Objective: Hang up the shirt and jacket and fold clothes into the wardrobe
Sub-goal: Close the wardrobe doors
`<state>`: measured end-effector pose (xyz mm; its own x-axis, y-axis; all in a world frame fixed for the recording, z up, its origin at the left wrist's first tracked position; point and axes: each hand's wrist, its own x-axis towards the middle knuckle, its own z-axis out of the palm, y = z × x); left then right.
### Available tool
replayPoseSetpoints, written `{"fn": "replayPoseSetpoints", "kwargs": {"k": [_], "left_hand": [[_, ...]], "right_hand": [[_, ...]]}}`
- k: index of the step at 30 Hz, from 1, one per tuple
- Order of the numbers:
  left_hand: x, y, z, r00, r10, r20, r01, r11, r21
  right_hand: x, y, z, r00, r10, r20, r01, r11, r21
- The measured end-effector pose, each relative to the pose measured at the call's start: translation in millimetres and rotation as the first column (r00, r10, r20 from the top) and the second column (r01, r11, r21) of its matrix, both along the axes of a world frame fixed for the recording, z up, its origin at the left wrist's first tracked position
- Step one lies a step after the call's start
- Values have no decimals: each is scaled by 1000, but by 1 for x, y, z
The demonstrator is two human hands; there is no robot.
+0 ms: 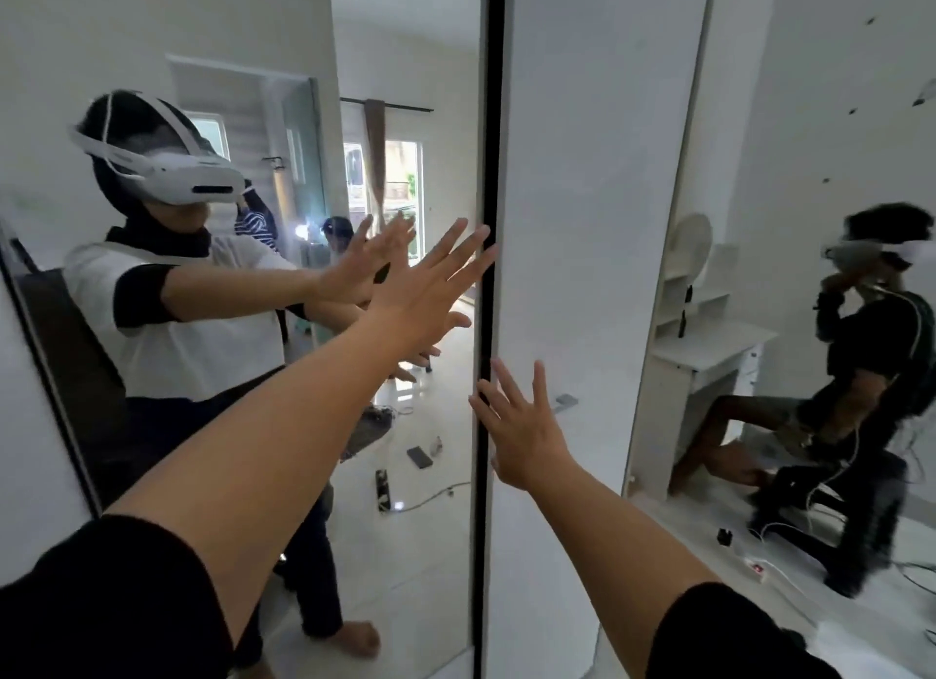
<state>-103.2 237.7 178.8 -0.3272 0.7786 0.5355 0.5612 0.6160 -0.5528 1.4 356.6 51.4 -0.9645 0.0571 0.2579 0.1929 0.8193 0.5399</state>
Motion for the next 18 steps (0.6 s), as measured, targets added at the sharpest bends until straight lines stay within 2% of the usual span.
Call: {"fn": "replayPoseSetpoints", "kwargs": {"k": [5, 12, 18], "left_hand": [[-20, 49, 5, 998, 39, -49, -43, 996, -83], [-58, 78, 5, 996, 68, -54, -72, 995, -71], [-71, 78, 5, 992, 31, -126, -41, 996, -79]], "right_hand": [[-21, 35, 4, 999, 39, 15, -40, 993, 110], [-55, 67, 10, 994, 100, 51, -111, 950, 293], [-68, 70, 5, 988, 149, 28, -151, 949, 276]]}}
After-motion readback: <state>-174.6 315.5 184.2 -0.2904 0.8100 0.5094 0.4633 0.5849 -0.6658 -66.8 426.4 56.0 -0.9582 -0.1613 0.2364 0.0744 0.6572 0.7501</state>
